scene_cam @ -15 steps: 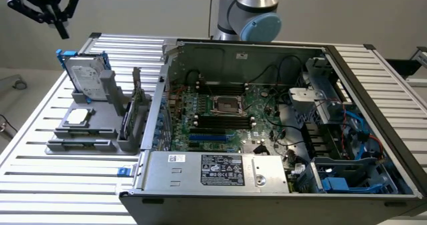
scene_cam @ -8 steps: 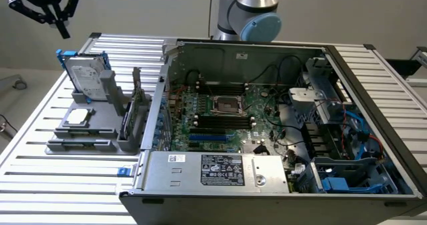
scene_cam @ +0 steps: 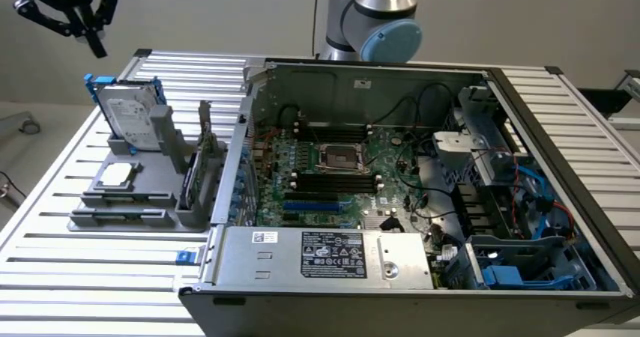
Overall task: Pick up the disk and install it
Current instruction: 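Pick up the disk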
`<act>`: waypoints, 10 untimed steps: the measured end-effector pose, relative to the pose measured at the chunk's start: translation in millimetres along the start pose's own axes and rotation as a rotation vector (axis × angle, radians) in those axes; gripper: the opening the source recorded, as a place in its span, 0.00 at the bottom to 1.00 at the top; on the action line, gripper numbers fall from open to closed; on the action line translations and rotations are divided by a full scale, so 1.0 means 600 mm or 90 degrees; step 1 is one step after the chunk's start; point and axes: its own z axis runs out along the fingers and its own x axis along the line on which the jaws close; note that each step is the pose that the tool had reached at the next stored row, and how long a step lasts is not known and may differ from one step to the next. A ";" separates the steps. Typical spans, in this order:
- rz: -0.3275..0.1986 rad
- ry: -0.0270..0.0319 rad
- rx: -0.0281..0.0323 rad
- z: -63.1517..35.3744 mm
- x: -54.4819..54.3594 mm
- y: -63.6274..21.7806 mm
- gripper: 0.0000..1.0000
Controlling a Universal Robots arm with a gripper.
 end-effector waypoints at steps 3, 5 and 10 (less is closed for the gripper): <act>-0.035 -0.0020 -0.0010 0.001 0.000 0.000 0.11; -0.055 -0.0025 -0.0023 0.001 0.000 0.000 0.11; -0.085 0.0030 -0.0095 0.001 0.000 0.000 0.11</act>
